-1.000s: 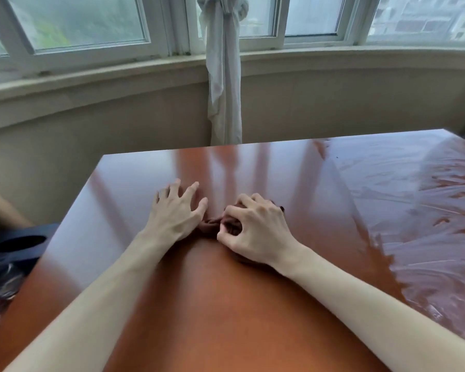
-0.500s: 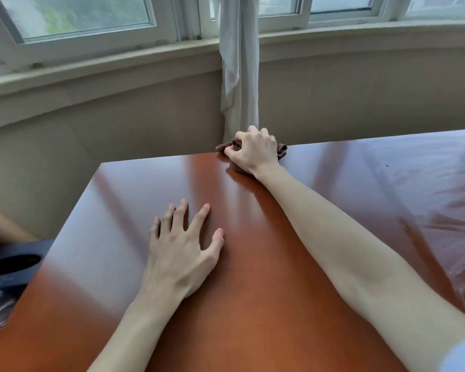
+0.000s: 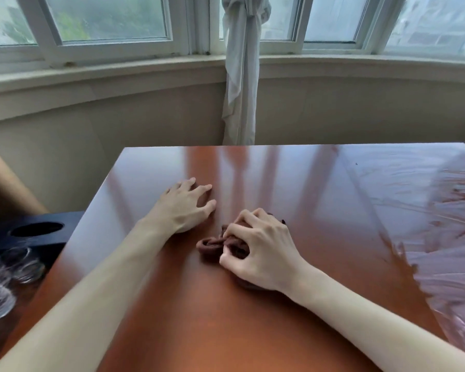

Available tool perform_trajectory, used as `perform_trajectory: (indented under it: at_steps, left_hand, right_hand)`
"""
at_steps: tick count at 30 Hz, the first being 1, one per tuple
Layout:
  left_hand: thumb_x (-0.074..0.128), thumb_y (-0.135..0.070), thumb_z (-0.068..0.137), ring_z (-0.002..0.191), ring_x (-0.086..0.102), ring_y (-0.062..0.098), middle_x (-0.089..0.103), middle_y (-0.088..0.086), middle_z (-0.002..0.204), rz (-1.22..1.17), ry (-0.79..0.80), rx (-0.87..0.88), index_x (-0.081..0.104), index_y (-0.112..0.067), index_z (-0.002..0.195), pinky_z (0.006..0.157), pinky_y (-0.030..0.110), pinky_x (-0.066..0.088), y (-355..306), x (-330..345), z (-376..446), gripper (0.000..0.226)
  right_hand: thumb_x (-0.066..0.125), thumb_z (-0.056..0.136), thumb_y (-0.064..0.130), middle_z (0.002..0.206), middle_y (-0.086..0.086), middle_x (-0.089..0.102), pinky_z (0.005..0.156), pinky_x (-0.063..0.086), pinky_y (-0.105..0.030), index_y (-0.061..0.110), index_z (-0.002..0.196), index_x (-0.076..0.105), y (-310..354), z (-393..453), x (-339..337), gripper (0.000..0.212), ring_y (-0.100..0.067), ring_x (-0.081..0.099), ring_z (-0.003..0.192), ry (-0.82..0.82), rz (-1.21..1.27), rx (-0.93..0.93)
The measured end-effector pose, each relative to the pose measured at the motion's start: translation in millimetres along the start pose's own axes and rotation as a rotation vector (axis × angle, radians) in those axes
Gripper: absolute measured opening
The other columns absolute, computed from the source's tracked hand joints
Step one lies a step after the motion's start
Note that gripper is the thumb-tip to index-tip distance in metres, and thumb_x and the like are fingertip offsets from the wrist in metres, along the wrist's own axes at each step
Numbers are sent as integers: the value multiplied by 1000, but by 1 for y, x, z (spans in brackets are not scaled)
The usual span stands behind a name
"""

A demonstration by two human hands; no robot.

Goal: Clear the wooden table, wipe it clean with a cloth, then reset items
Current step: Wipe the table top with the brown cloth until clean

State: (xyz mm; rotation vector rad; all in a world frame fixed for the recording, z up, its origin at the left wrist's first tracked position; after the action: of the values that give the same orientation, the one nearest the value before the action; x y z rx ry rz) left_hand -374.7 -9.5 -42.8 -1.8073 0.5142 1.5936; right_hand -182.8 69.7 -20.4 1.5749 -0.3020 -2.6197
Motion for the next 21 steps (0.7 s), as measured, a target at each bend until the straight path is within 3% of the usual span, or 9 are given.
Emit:
perform_trajectory:
  at_steps: [6, 8, 13, 17, 21]
  left_hand:
    - [9, -79, 80, 151, 16, 26, 25, 3, 163, -18, -127, -72, 28, -51, 152, 124, 43, 13, 37, 5, -13, 80]
    - [11, -78, 81, 152, 15, 22, 24, -2, 163, -17, -145, -79, 26, -53, 151, 124, 41, 12, 38, 7, -9, 76]
    - [13, -77, 84, 154, 7, 15, 18, -9, 166, -36, -160, -101, 24, -59, 150, 124, 36, 8, 41, 8, -8, 69]
    - [18, -75, 86, 154, 6, 15, 17, -9, 166, -58, -138, -108, 25, -59, 150, 124, 37, 6, 40, 5, -9, 66]
    - [26, -72, 93, 154, 9, 18, 20, -5, 165, -60, -139, -98, 28, -56, 151, 125, 40, 9, 40, 6, -9, 60]
  right_hand:
    - [54, 82, 57, 90, 5, 58, 70, 45, -33, 27, 86, 68, -49, 128, 55, 34, -23, 55, 86, 20, -59, 83]
    - [57, 84, 56, 93, 2, 59, 70, 39, -33, 26, 87, 67, -77, 179, 77, 33, -27, 56, 92, 20, -65, 126]
    - [56, 83, 58, 99, -2, 63, 83, 45, -39, 26, 94, 72, -130, 275, 115, 37, -32, 58, 102, -8, -71, 269]
    - [58, 84, 56, 100, -3, 61, 85, 45, -40, 25, 94, 72, -132, 278, 112, 36, -33, 56, 102, -10, -71, 308]
    - [56, 83, 56, 95, 0, 58, 78, 43, -36, 25, 87, 67, -97, 201, 84, 33, -29, 55, 96, 4, -47, 228]
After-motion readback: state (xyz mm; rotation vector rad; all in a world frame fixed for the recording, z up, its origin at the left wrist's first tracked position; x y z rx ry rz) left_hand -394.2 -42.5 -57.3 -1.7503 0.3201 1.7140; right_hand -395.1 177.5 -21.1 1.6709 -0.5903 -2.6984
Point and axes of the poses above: each hand's wrist, its own z-axis towards the middle knuckle, its own x-axis out of the palm, y = z × x, the point moved 6 cm from there along z, towards the middle knuckle
